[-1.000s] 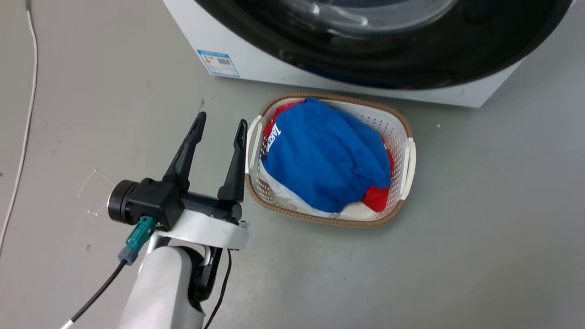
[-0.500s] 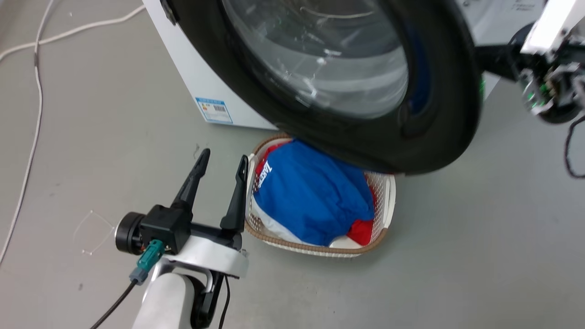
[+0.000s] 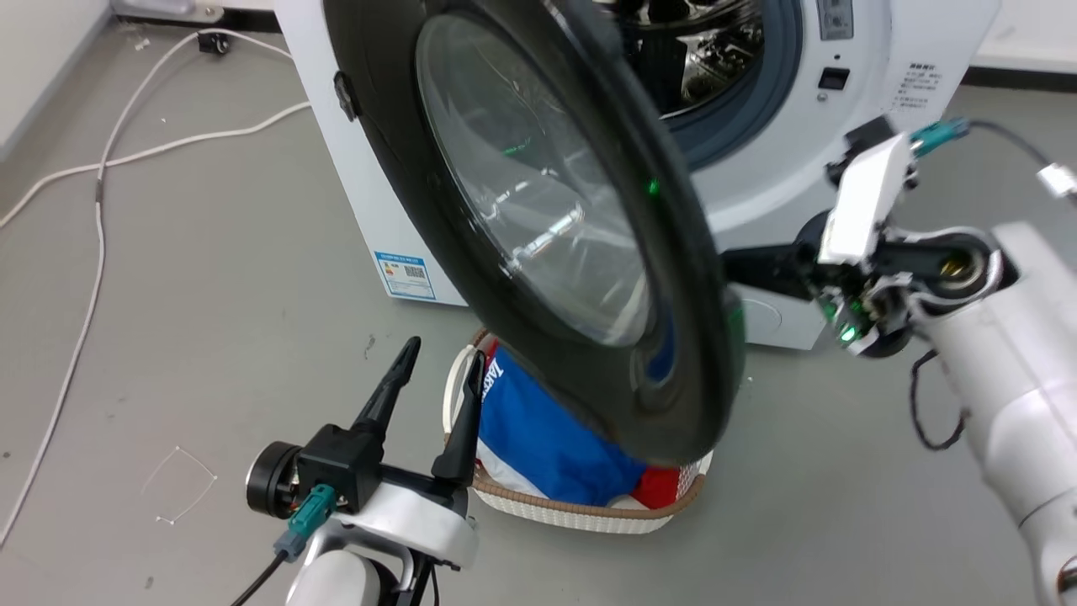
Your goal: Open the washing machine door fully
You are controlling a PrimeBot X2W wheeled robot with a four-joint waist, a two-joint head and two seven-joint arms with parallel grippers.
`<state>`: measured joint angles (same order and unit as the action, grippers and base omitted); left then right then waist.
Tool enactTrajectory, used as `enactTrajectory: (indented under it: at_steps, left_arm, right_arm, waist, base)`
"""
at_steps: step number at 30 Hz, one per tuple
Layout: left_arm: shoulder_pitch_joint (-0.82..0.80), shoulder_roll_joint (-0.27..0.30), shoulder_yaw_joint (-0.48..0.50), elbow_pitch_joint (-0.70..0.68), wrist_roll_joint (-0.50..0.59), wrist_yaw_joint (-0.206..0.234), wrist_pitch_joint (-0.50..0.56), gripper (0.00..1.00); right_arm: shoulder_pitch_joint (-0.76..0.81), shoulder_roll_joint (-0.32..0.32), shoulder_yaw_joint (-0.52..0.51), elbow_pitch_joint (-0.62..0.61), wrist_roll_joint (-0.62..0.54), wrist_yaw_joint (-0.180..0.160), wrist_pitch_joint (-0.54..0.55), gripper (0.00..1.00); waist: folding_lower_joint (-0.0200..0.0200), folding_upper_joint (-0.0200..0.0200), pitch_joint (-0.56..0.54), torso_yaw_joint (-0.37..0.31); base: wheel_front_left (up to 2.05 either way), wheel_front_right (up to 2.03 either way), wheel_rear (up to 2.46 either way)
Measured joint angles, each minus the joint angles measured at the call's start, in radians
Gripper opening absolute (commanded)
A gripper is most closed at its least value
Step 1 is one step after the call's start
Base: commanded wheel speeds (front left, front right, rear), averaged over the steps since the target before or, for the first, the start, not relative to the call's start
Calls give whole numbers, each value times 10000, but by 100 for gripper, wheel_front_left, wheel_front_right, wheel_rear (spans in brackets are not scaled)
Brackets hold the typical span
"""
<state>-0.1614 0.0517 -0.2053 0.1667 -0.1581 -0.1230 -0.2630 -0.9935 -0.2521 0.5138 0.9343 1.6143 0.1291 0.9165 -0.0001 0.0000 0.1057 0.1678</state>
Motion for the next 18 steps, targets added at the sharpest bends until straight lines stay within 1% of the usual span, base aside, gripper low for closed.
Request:
enactTrajectory:
  at_steps: [12, 18]
  left_arm:
    - [339, -4, -178, 194, -50, -17, 0, 100]
    - [381, -4, -171, 209, -61, -19, 0, 100]
  right_arm:
    - [1573, 650, 203, -1363, 359, 2, -23, 0]
    - [2106, 790, 222, -1850, 518, 2, -222, 0]
  waist:
    - [0, 0, -531, 214]
    - [0, 0, -621, 224]
  base:
    - [0, 0, 0]
    - [0, 0, 0]
